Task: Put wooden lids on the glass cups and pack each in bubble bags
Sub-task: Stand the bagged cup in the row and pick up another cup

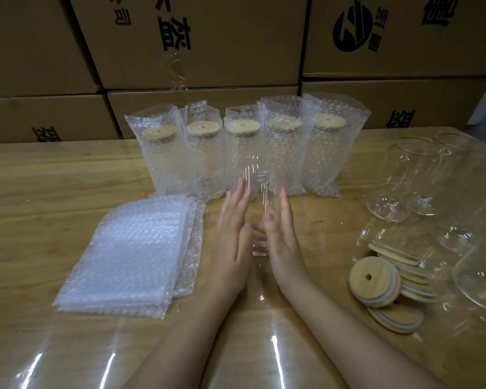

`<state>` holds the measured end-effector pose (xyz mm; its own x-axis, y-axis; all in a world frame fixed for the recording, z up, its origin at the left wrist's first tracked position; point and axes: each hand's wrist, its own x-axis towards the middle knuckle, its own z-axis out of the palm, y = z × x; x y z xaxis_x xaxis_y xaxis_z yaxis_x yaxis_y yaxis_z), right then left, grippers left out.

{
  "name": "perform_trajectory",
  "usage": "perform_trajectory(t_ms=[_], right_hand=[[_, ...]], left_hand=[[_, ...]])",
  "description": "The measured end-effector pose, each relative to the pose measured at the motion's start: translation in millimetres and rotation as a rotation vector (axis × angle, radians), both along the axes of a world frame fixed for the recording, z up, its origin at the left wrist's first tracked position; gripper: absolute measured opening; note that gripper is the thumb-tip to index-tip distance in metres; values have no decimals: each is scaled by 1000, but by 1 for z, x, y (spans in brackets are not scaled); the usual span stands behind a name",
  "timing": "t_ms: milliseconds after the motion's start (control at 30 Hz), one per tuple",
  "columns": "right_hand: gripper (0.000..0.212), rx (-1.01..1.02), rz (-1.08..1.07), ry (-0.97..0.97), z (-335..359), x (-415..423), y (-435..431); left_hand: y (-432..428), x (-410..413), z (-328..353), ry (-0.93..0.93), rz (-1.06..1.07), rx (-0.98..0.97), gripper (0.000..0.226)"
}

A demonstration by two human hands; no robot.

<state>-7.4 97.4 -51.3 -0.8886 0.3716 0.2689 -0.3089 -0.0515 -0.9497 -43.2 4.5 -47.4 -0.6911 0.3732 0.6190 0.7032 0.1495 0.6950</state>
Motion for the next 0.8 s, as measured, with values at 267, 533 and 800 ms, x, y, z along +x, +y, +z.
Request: perform_trajectory(t_ms=[267,533,800], right_hand=[[46,476,-238,211,-5,5,2],[31,1003,-202,503,-4,6,-7],[36,745,-253,386,0,7,-5]], left_hand=[[11,15,12,96,37,64,49],[-3,-16,-2,-895,-236,627,89],[0,-13,5,-901,-330,555,64]])
